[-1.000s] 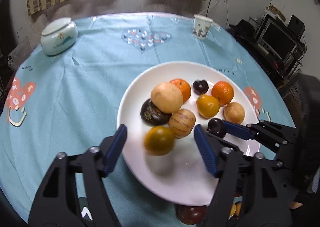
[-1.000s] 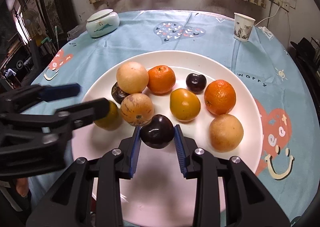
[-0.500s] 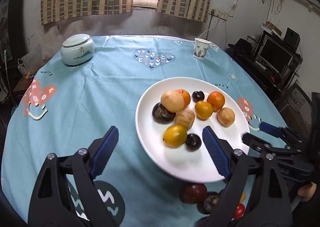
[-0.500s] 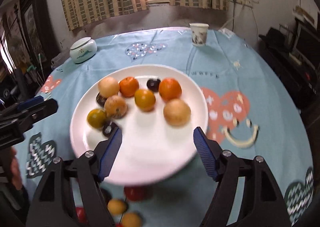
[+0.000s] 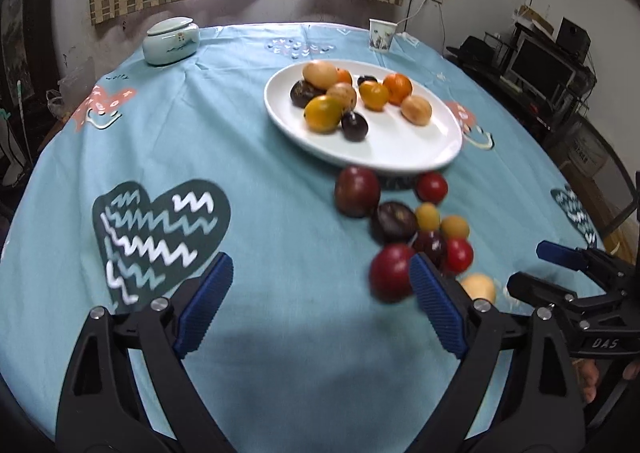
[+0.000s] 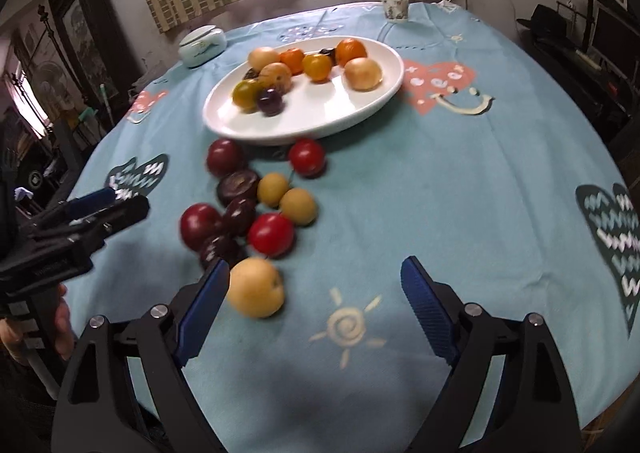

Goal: Organize fruits
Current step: 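Grasp a pale pear with the right tool while the left tool grasps a red plum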

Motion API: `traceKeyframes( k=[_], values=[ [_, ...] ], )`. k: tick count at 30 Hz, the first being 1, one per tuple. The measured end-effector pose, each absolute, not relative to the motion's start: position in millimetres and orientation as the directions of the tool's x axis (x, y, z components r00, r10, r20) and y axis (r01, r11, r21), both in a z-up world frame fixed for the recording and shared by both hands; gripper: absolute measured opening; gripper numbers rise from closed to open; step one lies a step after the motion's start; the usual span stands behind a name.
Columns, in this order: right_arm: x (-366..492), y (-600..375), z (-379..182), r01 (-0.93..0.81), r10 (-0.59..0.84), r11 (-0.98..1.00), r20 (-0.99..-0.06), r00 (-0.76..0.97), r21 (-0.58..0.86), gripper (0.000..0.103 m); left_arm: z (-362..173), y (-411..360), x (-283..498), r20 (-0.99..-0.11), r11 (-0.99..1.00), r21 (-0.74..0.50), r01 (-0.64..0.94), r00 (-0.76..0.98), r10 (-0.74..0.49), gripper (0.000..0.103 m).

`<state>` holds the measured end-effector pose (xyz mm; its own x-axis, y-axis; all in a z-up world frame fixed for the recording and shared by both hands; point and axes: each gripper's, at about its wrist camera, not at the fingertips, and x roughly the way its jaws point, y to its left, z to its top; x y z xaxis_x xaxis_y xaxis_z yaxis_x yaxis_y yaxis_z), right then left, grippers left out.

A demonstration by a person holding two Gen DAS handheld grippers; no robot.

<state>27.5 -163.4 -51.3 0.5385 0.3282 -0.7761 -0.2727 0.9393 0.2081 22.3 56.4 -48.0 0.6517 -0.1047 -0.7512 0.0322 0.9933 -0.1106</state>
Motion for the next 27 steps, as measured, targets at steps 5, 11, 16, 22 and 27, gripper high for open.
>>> traceKeyframes(
  k=[5,11,16,22,27],
  values=[
    [6,-148,-53,-0.324,0.340,0.928,-0.776,0.531,0.184,0.088,-51,55,0,-0.754,0.996,-0.087,0.037,0.651,-0.090,0.094],
    [3,-137,-66,-0.332,0.303,0.933,-0.806,0.508,0.141,0.088,-55,59,-10,-0.761,0.995,-0.093,0.032,0.642,-0.092,0.094],
    [14,-133,-76,-0.329,0.348,0.923,-0.803,0.484,0.201,0.051,-57,65,-7,-0.765,0.993,-0.110,0.029,0.636,-0.103,0.094],
    [24,-123,-83,-0.345,0.347,0.919,-0.805,0.481,0.190,0.038,-68,57,5,-0.789,0.993,-0.110,0.053,0.602,-0.120,0.095],
    [20,-141,-71,-0.310,0.346,0.927,-0.796,0.496,0.210,0.038,-78,40,16,-0.811,0.994,-0.064,0.089,0.575,-0.104,0.095]
  ],
)
